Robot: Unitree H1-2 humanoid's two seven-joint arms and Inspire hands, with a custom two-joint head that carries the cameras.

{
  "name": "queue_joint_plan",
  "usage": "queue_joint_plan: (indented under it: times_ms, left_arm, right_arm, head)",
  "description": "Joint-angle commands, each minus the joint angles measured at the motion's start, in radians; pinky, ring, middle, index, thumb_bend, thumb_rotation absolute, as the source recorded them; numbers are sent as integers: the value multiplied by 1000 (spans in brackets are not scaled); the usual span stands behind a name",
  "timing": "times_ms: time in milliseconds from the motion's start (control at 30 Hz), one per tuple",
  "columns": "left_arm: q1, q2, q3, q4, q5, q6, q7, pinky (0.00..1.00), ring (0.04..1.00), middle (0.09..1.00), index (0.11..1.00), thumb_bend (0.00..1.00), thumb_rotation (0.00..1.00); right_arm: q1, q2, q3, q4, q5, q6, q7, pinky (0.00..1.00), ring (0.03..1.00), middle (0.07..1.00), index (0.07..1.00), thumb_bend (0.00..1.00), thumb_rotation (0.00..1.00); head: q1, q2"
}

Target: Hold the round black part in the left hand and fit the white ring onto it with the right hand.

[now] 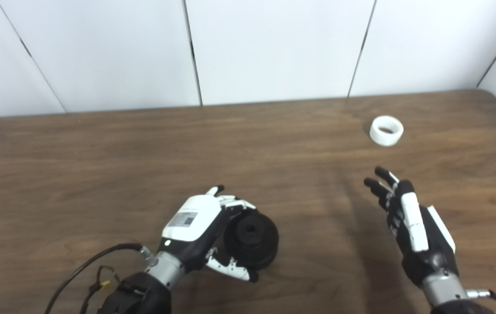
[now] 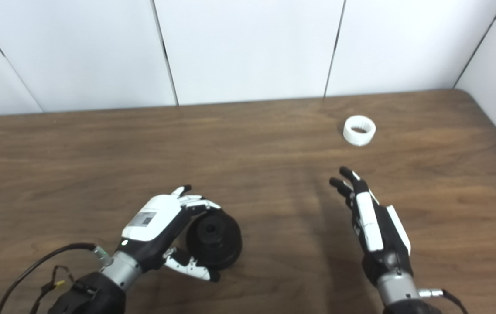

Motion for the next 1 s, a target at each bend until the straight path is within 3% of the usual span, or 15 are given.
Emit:
queue_joint_plan:
  times_ms: [0,633,767,867,967]
  left_arm:
    - [-13,-1,3,-3,15,-33,9,993,851,749,481,524,54]
    - [13,-12,5,118,55,-98,68,1000,861,758,481,525,53]
    - [17,-11,7,127,60,-112,75,997,860,756,481,525,54]
    - [21,-5,10,133,56,-123,80,996,857,751,481,525,54]
    - [28,2,15,137,53,-127,81,993,857,754,481,525,54]
  right_arm:
    - [-31,35,4,-30,-4,-4,-7,1000,935,859,907,587,1000]
    - [-32,23,-1,-33,9,-4,-12,1000,933,857,908,580,1000]
    - [-39,14,-8,-46,14,-5,-7,1000,936,865,906,577,1000]
    - [-69,-6,-27,-69,23,-5,-6,980,938,886,915,551,992]
    - [-115,-44,-40,-81,-26,-4,-15,966,961,916,898,581,694]
  head:
    - [0,1]
    - [-13,11]
    - [-37,11]
    - [-109,10]
    - [-135,6]
